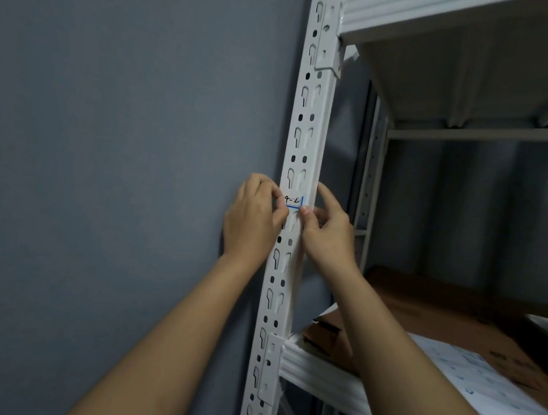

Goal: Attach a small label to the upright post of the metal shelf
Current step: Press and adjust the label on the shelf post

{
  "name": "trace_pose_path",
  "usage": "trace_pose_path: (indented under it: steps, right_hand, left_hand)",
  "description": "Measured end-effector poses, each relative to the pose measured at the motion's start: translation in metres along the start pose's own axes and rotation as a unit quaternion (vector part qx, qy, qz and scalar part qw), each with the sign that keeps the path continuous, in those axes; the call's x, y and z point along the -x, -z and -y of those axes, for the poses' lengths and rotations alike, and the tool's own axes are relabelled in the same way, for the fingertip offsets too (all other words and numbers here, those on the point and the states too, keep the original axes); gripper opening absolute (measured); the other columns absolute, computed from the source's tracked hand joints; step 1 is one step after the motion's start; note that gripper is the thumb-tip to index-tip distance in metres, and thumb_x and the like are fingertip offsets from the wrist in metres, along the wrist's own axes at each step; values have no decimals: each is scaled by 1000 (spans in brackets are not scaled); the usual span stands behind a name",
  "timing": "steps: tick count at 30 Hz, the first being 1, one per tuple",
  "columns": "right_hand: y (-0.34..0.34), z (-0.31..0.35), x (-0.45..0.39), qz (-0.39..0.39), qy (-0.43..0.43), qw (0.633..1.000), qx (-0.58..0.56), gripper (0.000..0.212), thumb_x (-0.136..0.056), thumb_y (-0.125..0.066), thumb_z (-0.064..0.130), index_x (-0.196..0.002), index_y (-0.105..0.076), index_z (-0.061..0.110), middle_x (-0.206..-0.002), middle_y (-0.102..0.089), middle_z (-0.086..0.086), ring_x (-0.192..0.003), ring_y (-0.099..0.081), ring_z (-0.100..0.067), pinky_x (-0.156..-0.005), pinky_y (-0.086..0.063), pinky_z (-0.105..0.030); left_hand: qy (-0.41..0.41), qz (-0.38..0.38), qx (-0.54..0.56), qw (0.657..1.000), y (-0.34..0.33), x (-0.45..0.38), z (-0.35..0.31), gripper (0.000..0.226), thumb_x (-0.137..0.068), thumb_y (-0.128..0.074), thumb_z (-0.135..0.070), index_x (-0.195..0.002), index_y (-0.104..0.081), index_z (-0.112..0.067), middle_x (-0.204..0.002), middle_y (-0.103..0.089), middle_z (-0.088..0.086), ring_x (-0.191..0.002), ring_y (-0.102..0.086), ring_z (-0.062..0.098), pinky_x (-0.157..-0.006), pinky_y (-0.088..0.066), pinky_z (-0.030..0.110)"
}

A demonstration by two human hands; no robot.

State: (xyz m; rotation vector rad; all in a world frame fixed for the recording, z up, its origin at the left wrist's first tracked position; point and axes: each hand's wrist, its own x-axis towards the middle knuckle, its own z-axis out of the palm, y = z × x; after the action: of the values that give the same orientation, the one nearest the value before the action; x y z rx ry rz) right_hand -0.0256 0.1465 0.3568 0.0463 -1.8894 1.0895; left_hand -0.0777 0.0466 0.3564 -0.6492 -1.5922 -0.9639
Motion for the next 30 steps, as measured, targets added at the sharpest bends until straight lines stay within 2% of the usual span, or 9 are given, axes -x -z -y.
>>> trace_pose_path:
  steps: [6, 11, 14, 19, 25, 30]
  right_hand:
    - [2, 3, 2, -4, -6, 1000, 1, 47, -95, -55, 27, -139, -42, 36, -112, -69, 6, -98, -66, -14, -92, -52, -44]
    - [0, 4, 3, -2, -13, 1000, -2, 48, -95, -54, 28, -140, -40, 36, -112, -69, 6, -97, -66, -15, -89, -53, -45]
    - [1, 4, 3, -1, -14, 1000, -15, 48, -95, -55, 27, -140, -40, 36, -114, -68, 6, -94, -67, -14, -87, -55, -45]
    - [1, 4, 4, -1, -11, 1000, -22, 47, -96, -54, 25, -140, -40, 36, -113, -68, 6, -91, -67, -12, -85, -56, -43]
    - [1, 2, 3, -1, -7, 1000, -21, 49, -96, -54, 25, -141, -40, 35, -114, -68, 5, -92, -67, -12, -85, -56, -41]
    - [-1, -2, -1, -8, -6, 1000, -14, 47, -94, -55, 28, -139, -42, 37, -110, -69, 6, -99, -65, -15, -90, -53, -44]
  left_hand:
    - [19, 4, 18, 1000, 0, 3, 0, 8, -87, -58, -16, -86, -58, -8, -102, -54, 4, -92, -54, 21, -63, -46, 39]
    - [20, 12, 17, 1000, 0, 5, 1, 9, -89, -57, -18, -88, -57, -9, -102, -52, 2, -91, -52, 18, -61, -40, 33]
    - [29, 20, 17, 999, 0, 5, 2, 9, -89, -56, -19, -88, -57, -10, -102, -52, 1, -90, -51, 14, -62, -34, 27]
    - [51, 39, 41, 997, 3, 6, 1, 10, -90, -55, -24, -92, -57, -14, -104, -48, -2, -94, -48, 10, -66, -32, 23]
    - [95, 56, 68, 992, 2, 2, 0, 11, -91, -55, -28, -91, -57, -18, -106, -47, -4, -101, -49, 14, -75, -37, 27]
    - [105, 62, 70, 990, 1, 0, -1, 10, -91, -54, -27, -90, -57, -18, -108, -48, -3, -105, -48, 13, -77, -38, 29]
